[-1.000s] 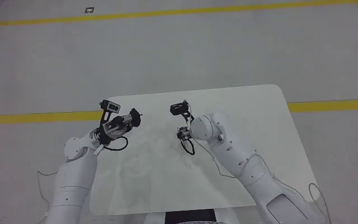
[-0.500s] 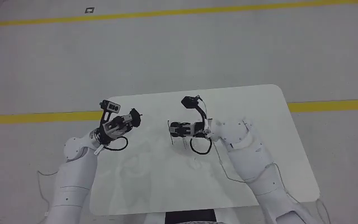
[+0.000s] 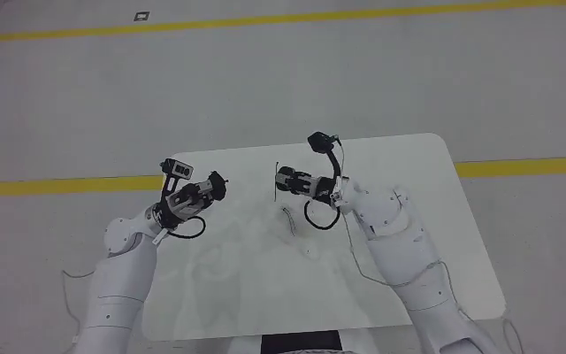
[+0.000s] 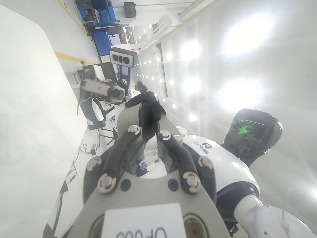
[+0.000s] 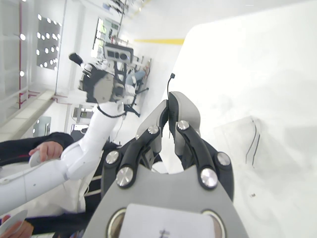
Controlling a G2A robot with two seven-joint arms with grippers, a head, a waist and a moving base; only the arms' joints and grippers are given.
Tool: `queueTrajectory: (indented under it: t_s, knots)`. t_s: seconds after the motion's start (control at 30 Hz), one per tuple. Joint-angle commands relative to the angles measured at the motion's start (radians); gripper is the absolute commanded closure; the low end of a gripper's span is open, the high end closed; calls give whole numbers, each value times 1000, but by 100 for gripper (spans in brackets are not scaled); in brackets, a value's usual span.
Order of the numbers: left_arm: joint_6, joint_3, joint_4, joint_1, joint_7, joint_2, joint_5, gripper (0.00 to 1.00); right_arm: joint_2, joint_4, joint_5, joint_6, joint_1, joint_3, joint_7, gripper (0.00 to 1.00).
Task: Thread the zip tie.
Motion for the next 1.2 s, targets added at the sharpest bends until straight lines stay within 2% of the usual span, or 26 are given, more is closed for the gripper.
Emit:
queueTrajectory:
  t_s: [0.0, 0.1, 0.23, 0.33, 0.43, 0.47, 0.73, 0.8, 1.0, 1.17]
  knots:
    - [0, 7, -20, 16, 48, -4, 16, 100, -2, -10, 22, -10, -9, -6, -82, 100]
    - [0, 11, -43, 31, 109, -12, 52, 100, -4, -21, 20, -23, -20, -21, -170, 100]
    - [0, 24, -54, 37, 179, -35, 76, 100, -8, -38, 9, -22, -32, -41, -297, 100]
    - [0, 28, -41, 28, 198, -50, 91, 100, -9, -38, 5, -22, -36, -52, -355, 100]
    - [0, 30, -6, 11, 218, -64, 121, 100, -12, -24, 10, -25, -35, -74, -399, 100]
    - [0, 26, 0, 6, 227, -65, 144, 100, -13, -20, 14, -28, -33, -79, -400, 100]
    - [0, 26, 0, 6, 227, -65, 144, 100, -13, -20, 14, -28, -33, -79, -400, 100]
    - [4, 35, -6, 7, 260, -66, 150, 100, -13, -33, 4, -42, -42, -83, -446, 100]
    - [0, 83, -5, 5, 325, -80, 104, 100, -12, -52, -140, -106, -49, -131, -565, 100]
    - [0, 107, 0, 4, 350, -94, 118, 100, -16, -38, -238, -114, -48, -183, -641, 100]
